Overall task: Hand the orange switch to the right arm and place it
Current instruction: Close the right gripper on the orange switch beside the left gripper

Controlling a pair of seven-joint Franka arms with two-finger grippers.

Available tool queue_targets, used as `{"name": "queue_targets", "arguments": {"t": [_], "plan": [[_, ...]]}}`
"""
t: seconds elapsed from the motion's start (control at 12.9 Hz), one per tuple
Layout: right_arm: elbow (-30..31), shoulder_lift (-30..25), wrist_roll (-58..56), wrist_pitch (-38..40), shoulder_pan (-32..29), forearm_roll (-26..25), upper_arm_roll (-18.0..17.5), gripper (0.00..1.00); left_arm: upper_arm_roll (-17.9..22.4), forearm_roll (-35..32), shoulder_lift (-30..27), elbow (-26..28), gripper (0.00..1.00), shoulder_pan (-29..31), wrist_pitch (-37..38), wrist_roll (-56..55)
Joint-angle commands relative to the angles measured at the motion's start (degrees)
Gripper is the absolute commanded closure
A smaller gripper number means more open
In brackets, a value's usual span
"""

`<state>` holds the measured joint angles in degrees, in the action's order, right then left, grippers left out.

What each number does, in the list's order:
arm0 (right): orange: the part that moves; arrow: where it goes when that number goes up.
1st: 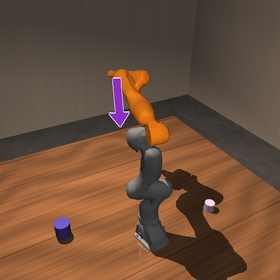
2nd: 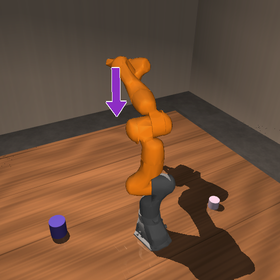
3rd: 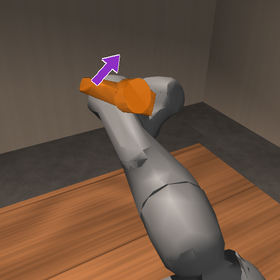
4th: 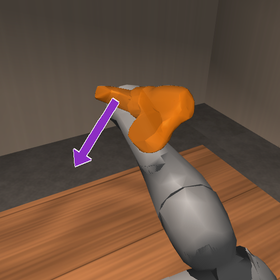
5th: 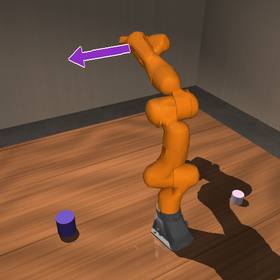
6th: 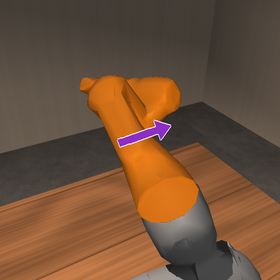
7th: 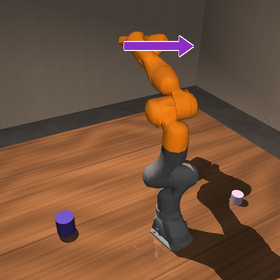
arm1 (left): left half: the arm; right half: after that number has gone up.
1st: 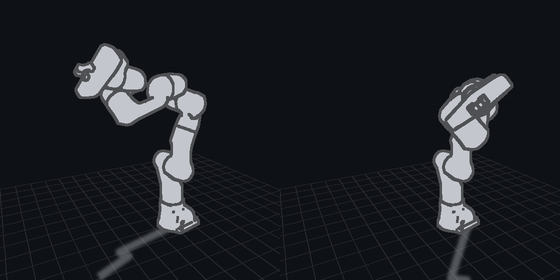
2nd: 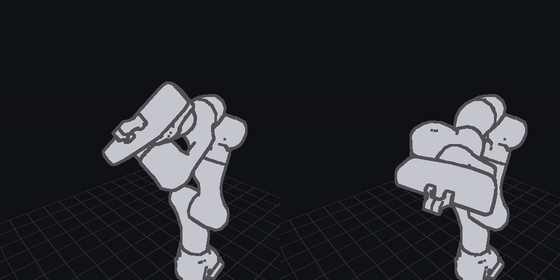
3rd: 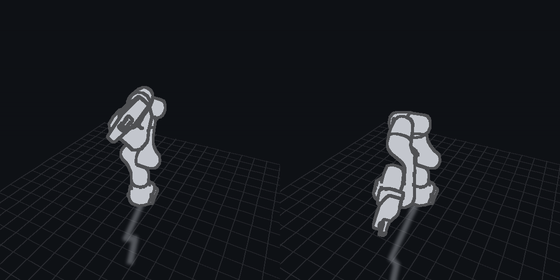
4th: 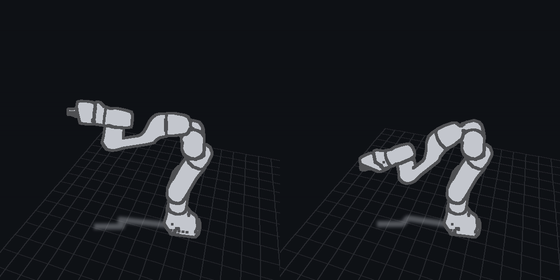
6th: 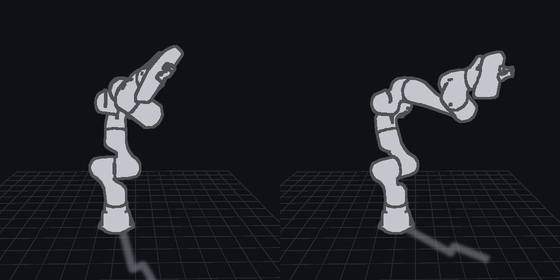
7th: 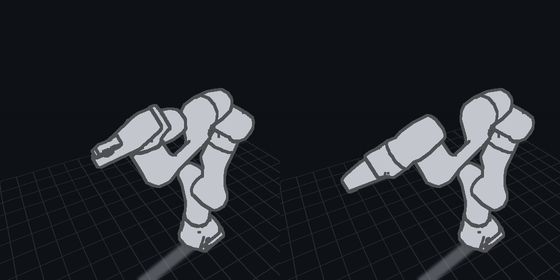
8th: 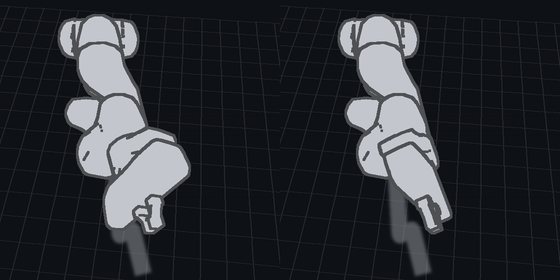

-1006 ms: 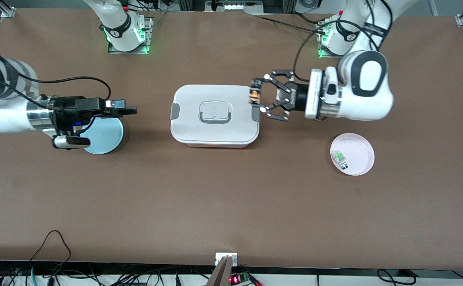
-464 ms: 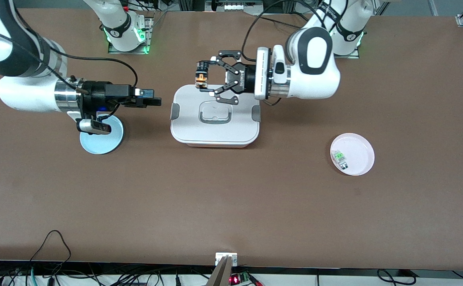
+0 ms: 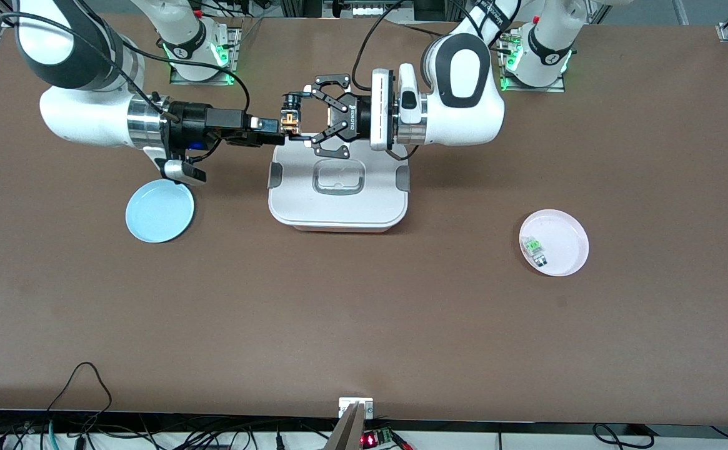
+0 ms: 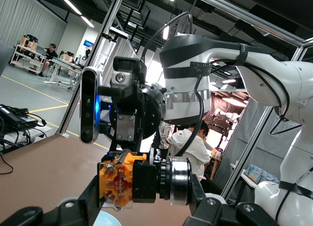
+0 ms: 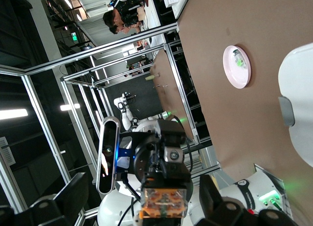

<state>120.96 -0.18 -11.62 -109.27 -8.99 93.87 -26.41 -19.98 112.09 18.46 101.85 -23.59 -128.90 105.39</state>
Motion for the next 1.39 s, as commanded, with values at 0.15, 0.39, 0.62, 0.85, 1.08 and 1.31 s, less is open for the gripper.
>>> {"name": "queue_targets", "arguments": {"t": [0.15, 0.39, 0.62, 0.85, 1.08, 1.31], "plan": [[2.88, -2.02, 0.37, -0.77, -0.59, 3.6, -2.15, 0.02, 0.11, 3.31, 1.31, -2.19, 1.0, -0.75, -1.01, 0.61], [2.62, -1.93, 2.64, 0.02, -0.59, 3.6, -2.16, 0.17, 0.11, 3.31, 1.31, -2.19, 1.0, -0.75, -1.01, 0.61], [1.83, -1.75, 5.2, 0.11, -0.59, 3.6, -2.16, 0.44, 0.11, 3.31, 1.31, -2.1, 1.0, -0.75, -1.01, 0.61], [1.56, -1.66, 6.69, 0.19, -0.68, 3.51, -2.07, 0.8, 0.11, 3.4, 1.31, -2.1, 1.0, -0.75, -1.01, 0.52], [1.56, -1.66, 6.7, 0.19, -0.68, 3.51, -2.07, 1.0, 0.11, 3.4, 1.14, -2.1, 1.0, -0.66, -0.92, 0.52], [1.47, -1.75, 6.61, 0.19, -0.68, 3.51, -2.07, 1.0, 0.11, 3.4, 1.05, -2.1, 1.0, -0.66, -1.01, 0.52]]}}
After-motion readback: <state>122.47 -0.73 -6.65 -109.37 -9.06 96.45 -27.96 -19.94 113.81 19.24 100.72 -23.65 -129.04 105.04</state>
